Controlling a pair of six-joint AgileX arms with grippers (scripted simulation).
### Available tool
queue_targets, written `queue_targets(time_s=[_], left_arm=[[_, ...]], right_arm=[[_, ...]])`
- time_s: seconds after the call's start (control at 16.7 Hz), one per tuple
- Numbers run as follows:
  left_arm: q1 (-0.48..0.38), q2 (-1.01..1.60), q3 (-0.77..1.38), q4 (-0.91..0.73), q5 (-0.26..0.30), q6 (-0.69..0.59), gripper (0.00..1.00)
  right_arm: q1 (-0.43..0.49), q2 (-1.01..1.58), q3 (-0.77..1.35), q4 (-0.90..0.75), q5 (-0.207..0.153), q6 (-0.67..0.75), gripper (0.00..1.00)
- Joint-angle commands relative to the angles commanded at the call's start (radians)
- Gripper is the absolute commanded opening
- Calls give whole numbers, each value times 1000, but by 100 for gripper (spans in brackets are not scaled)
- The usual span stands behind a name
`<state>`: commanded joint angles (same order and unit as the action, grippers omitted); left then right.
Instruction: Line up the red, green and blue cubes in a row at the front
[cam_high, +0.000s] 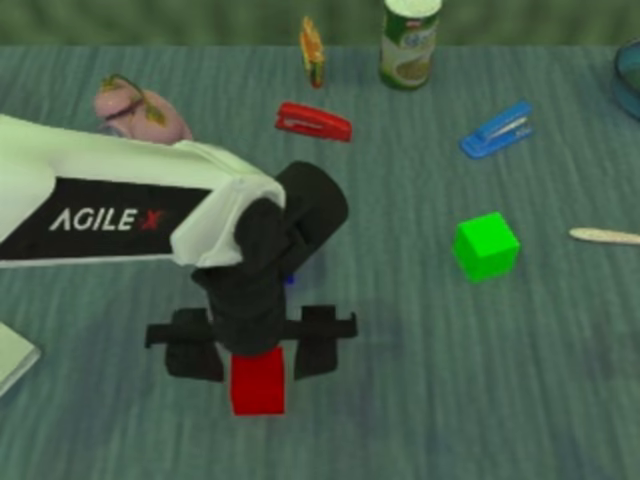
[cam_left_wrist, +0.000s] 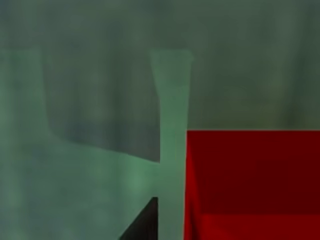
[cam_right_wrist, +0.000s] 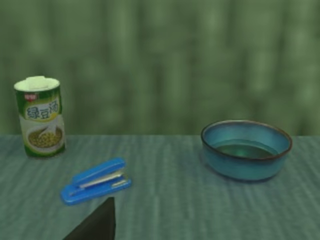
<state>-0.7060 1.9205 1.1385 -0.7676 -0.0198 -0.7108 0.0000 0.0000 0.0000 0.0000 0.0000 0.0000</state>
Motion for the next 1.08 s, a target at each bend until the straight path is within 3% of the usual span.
queue_targets(time_s=[0.66, 1.08], left_arm=[[0, -7, 14, -17, 0, -1, 100], [14, -104, 147, -256, -1, -8, 100]], right_arm=[[0, 0, 0, 0, 0, 0, 100], [0, 0, 0, 0, 0, 0, 100]])
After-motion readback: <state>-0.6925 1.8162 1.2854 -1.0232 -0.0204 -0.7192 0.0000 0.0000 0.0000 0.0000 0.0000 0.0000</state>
